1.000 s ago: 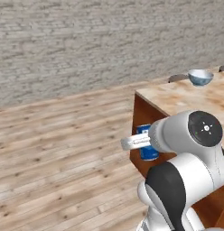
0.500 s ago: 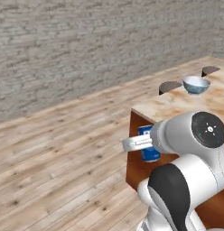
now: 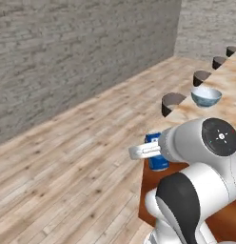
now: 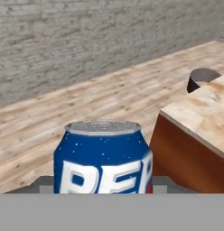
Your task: Open the fridge, grab two sodas, and place both sodas inside the bowl with ice on the dining counter.
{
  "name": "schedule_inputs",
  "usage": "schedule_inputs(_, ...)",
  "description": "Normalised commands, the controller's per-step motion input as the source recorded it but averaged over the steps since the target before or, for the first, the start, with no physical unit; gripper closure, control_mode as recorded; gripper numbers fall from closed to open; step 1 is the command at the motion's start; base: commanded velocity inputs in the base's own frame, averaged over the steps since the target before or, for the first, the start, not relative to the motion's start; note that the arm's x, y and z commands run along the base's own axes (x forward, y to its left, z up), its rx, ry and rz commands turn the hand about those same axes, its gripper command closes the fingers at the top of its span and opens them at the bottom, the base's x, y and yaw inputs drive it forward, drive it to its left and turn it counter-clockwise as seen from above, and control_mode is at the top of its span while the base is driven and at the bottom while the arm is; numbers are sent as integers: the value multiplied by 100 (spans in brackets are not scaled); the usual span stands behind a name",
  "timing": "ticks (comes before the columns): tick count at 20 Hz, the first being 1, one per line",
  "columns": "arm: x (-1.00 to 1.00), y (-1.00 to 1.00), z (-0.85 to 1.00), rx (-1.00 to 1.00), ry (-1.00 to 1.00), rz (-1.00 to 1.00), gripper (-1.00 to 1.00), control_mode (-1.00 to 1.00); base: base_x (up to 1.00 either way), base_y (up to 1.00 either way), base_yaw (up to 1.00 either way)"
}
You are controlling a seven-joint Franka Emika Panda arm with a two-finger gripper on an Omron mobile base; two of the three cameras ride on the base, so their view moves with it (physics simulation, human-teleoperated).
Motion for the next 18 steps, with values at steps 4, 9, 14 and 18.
schedule_inputs(4,0,0,0,0,0,0,100,100,100,76,-45)
schedule_inputs(9,0,0,0,0,0,0,100,100,98,79,-44)
schedule_inputs(14,0,0,0,0,0,0,100,100,98,79,-44)
schedule_inputs(18,0,0,0,0,0,0,100,100,96,68,-48)
